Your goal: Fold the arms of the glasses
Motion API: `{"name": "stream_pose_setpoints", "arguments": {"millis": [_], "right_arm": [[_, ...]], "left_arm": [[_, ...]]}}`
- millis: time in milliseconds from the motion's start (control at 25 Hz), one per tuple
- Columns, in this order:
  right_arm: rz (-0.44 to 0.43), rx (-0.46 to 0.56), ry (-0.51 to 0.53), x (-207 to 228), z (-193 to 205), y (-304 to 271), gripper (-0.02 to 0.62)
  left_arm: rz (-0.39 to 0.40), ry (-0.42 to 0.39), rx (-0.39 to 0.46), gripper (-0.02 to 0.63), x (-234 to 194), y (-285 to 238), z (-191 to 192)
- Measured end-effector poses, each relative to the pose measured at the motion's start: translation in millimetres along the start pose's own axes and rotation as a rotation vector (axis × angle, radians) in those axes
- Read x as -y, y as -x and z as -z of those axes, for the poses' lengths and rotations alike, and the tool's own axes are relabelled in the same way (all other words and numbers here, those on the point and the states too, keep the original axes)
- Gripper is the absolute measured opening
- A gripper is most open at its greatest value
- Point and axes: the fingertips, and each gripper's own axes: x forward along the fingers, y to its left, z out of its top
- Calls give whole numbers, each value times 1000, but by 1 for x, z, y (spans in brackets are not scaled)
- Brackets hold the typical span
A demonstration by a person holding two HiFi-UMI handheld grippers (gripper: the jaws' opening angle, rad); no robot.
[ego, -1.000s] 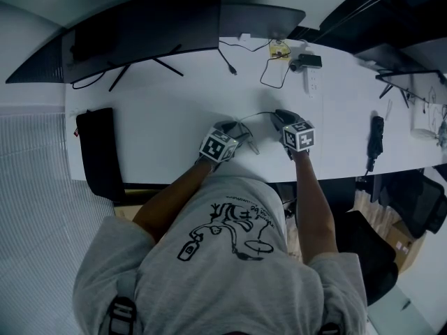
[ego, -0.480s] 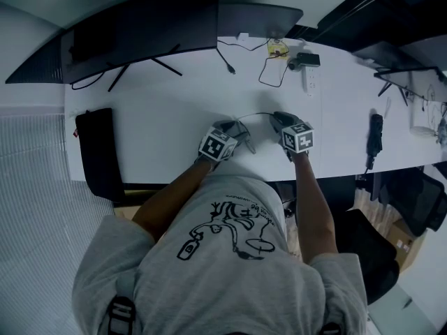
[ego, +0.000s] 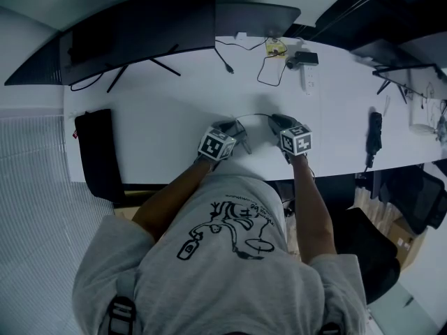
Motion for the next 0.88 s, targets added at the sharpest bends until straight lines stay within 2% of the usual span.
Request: {"name": "stream_pose_setpoints", "arguments": {"millis": [880], "right_arm": [[4, 3, -26, -7, 12, 8, 66]], "left_arm": [[13, 42, 1, 216, 5, 1, 2]]}}
